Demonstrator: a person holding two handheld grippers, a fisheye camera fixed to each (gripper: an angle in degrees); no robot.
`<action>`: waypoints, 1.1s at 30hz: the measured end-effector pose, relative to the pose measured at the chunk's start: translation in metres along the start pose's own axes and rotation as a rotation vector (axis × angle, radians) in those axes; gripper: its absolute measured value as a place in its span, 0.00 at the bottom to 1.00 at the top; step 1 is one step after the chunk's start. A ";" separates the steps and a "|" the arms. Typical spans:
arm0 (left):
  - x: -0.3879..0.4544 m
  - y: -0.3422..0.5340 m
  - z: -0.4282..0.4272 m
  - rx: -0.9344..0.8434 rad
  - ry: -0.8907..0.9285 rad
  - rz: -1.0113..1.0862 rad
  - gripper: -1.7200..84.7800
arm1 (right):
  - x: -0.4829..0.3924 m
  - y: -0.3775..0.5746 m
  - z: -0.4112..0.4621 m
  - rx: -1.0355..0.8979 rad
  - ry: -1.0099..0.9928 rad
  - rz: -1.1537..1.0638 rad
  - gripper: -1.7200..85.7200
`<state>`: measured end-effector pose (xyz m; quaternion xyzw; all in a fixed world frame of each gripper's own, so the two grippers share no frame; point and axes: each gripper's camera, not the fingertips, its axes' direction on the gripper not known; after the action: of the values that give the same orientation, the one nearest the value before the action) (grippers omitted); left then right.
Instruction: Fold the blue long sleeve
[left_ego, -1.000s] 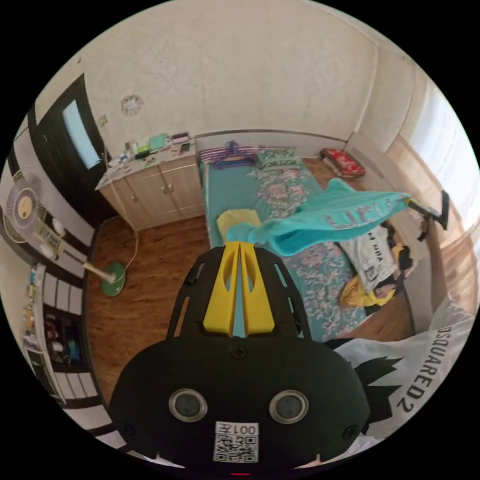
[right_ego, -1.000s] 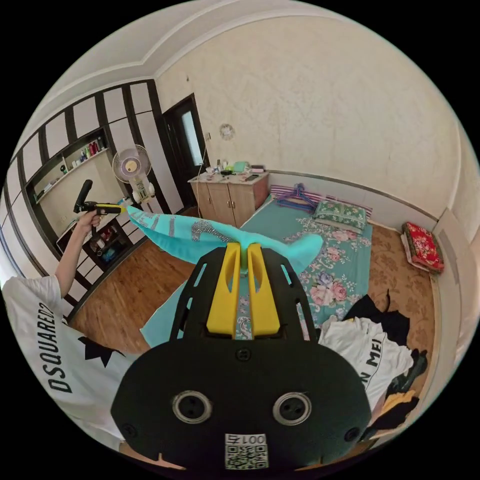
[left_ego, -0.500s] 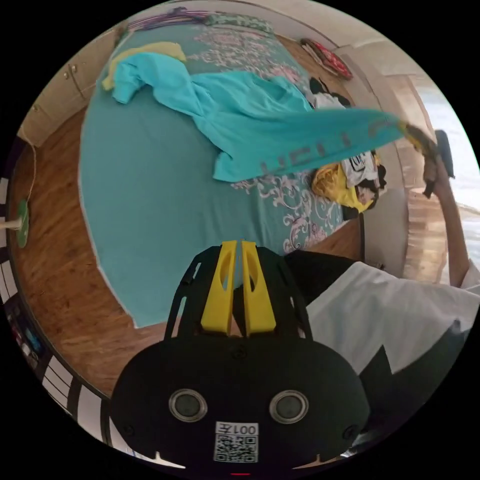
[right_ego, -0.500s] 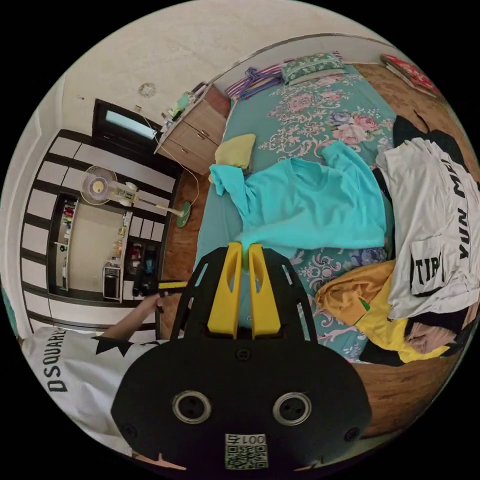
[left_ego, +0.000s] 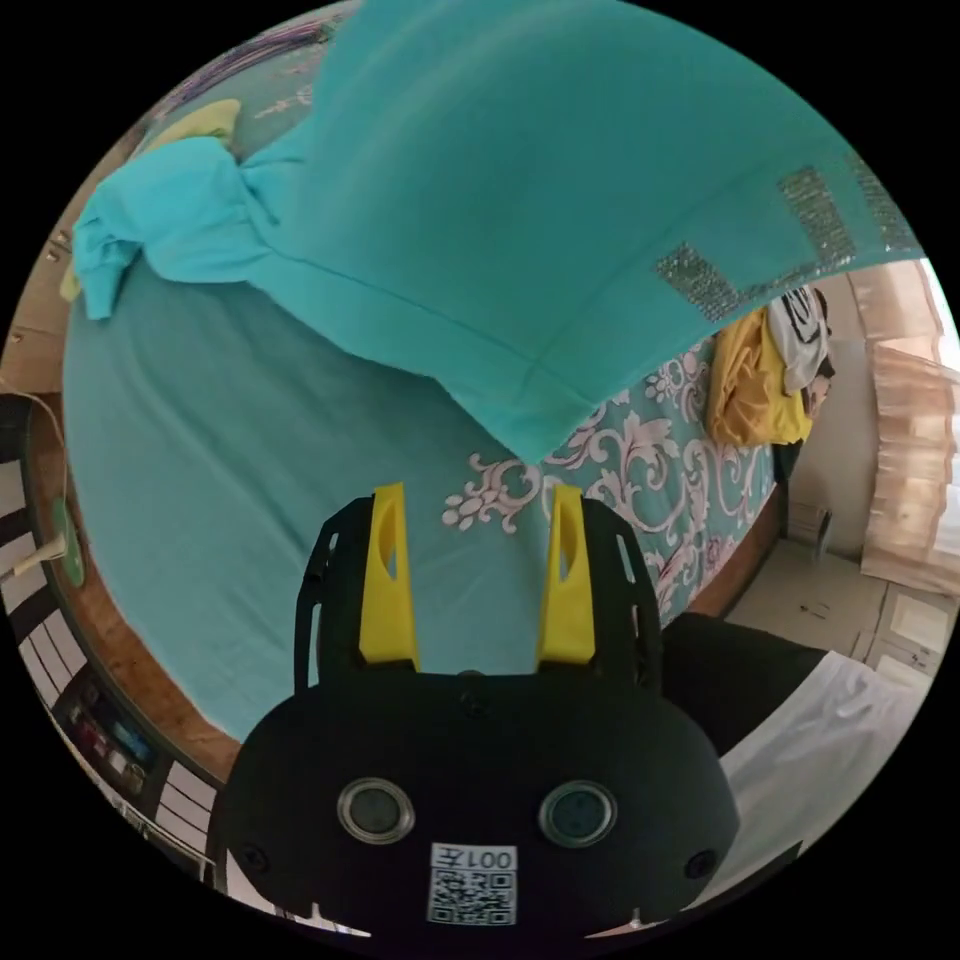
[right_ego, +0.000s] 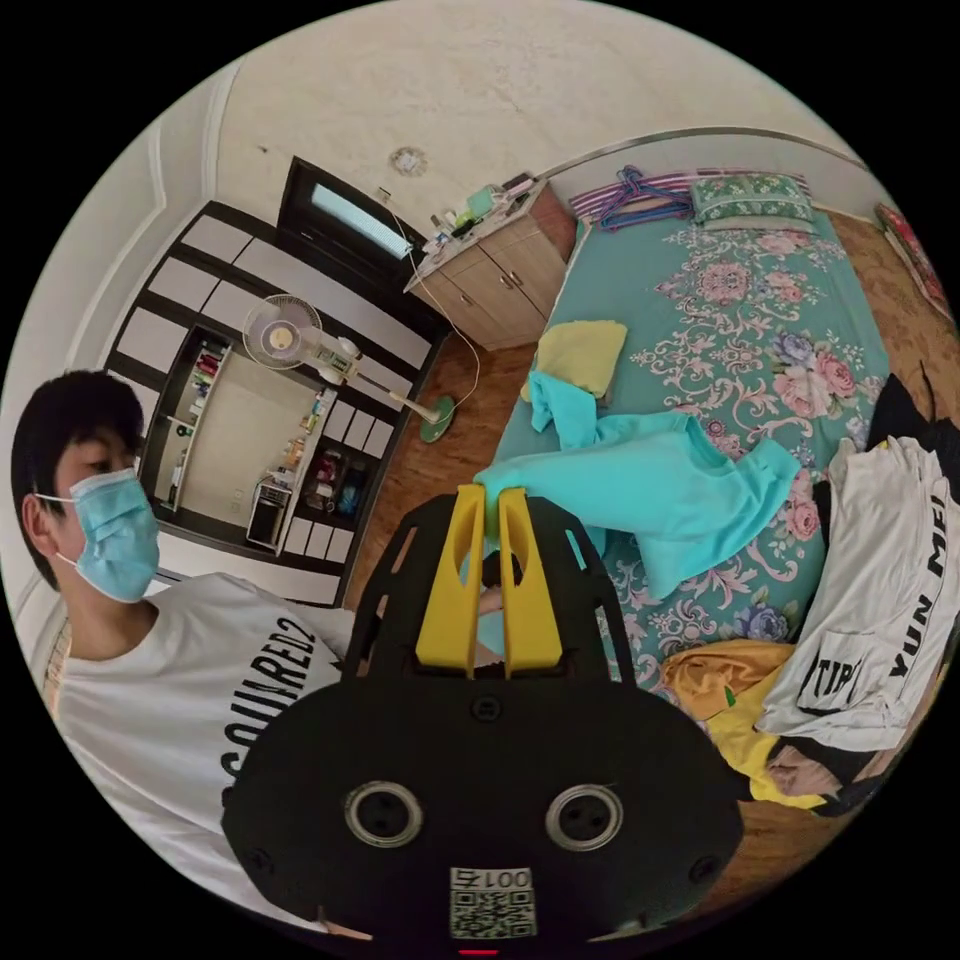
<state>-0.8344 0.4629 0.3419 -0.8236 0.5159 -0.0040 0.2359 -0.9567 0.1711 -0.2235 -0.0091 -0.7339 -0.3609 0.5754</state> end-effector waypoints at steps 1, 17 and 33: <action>0.003 -0.004 0.002 0.008 0.021 0.006 0.23 | 0.003 -0.005 0.002 -0.001 -0.012 0.007 0.04; 0.042 -0.033 0.038 0.186 0.267 -0.551 0.02 | 0.007 -0.075 0.023 -0.012 0.020 -0.068 0.04; 0.019 0.280 -0.021 0.146 0.087 -0.265 0.01 | 0.183 0.171 0.048 -0.102 -0.011 0.511 0.04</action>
<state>-1.0680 0.3387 0.2465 -0.8640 0.4109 -0.1082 0.2702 -0.9855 0.2502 0.0171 -0.2252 -0.6916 -0.2402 0.6429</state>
